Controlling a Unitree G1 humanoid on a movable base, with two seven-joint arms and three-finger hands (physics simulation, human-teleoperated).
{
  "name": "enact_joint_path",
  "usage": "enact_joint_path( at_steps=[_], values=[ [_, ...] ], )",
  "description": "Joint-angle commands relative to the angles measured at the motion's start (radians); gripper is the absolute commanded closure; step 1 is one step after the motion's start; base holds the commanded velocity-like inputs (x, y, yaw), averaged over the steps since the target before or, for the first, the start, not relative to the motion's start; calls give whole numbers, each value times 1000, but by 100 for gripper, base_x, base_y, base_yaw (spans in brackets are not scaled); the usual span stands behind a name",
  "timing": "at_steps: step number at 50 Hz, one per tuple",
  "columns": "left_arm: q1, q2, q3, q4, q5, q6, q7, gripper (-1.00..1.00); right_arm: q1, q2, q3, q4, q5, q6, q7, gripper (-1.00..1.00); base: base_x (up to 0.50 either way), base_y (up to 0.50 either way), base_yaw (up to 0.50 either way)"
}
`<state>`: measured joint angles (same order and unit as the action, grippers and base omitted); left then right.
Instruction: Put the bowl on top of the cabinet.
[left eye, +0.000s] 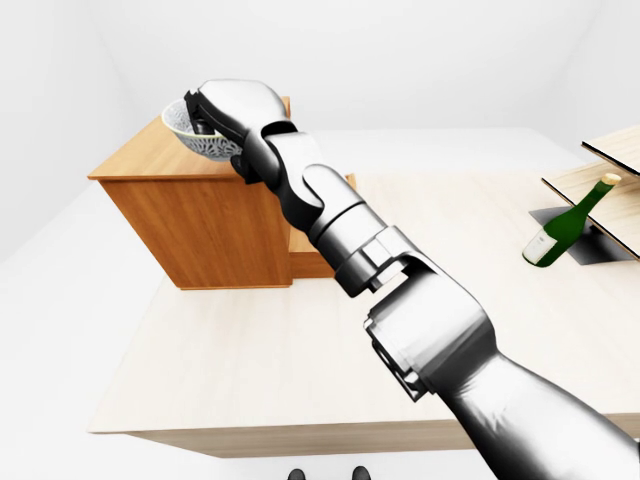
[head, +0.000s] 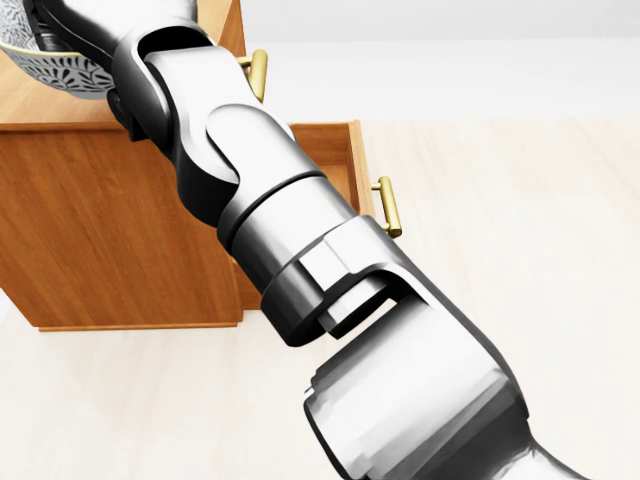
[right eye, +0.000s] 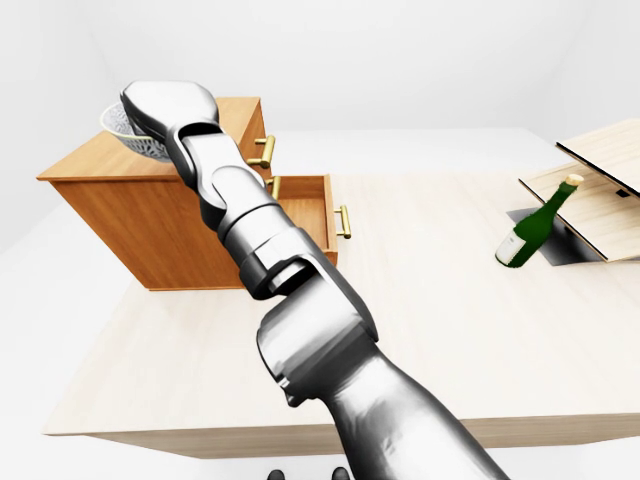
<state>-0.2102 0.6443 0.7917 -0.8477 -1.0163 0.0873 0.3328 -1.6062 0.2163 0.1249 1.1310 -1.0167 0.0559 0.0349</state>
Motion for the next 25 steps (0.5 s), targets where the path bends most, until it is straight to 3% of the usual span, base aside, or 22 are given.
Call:
enact_joint_path(
  at_steps=[1, 25],
  values=[
    [1, 5, 5, 1, -9, 0, 4, -98, 3, 11, -5, -13, -18, 4, -27, 100, 0, 0, 0],
    [4, 13, 11, 0, -22, 0, 11, -98, 38, 10, -3, 7, -23, -4, -50, 100, 0, 0, 0]
  ],
)
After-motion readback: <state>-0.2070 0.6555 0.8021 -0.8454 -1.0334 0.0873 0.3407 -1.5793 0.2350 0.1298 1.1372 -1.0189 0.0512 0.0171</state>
